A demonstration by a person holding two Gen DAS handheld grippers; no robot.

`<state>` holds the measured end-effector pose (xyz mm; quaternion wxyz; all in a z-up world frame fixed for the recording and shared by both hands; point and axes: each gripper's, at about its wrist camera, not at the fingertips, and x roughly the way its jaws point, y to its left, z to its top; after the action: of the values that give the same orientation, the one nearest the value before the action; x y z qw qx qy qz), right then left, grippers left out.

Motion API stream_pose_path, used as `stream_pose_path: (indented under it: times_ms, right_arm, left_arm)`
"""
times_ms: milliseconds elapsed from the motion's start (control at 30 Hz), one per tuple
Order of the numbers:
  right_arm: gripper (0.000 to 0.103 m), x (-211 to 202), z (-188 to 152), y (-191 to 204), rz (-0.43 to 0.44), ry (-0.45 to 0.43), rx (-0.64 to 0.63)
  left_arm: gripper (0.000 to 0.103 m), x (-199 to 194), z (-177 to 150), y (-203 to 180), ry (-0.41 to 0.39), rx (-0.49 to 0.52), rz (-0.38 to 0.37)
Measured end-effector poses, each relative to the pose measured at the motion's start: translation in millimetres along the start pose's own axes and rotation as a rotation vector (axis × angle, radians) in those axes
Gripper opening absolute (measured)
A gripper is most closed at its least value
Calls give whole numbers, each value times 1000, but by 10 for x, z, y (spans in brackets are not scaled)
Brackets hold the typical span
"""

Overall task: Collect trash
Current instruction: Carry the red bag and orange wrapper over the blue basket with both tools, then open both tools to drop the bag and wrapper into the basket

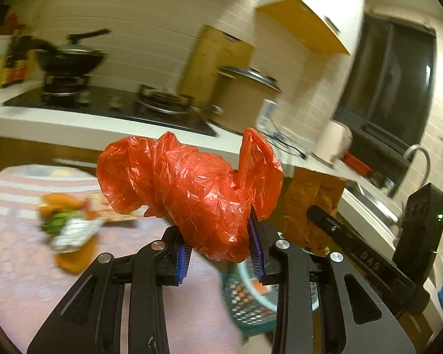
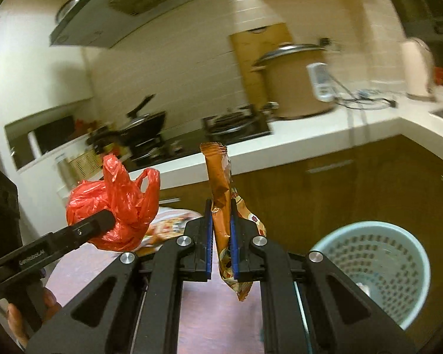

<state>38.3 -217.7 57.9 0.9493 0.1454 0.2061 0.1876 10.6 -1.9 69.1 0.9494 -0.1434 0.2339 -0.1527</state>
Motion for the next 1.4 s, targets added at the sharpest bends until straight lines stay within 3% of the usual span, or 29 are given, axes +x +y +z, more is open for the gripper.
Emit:
stream_pose_path:
  times_ms: [333,500,967,1067,1100,1133,1200,1267,1400]
  right_arm:
    - [8,-72,-188,-1146,-145,37,155]
    - [8,33,-322,-1520,-162,108,216]
    - [8,285,-606,-1907,-217,275,277]
    - [9,350,-658,-1983,-222,314,305]
    - [10,363,-668,-1998,-219,324,314]
    - [13,380,-683,-2017,-219,336,323]
    - [26,393,-697,-2044,-226,348,330]
    - [58,363,-698,-2058,-241,339,335]
    - [59,317,-650,-2036,-240,310,329]
  left_arm:
    - [32,1043,-252,-738,175,56,-126]
    - [31,1374,-403,-900,226,98,-101]
    - [32,1936,-714,-1016,360,154,-63]
    - [38,2020,-732,-1035,386,151,-62]
    - [47,2044,-744,-1021,399,141,-68]
    - [54,2054,-753,-1006,405,132,-70]
    - [57,2052,-764,-995,397,136,-51]
    - [59,2039,-765,-969,399,136,-53]
    - [62,1975,-746,-928,387,131,-50]
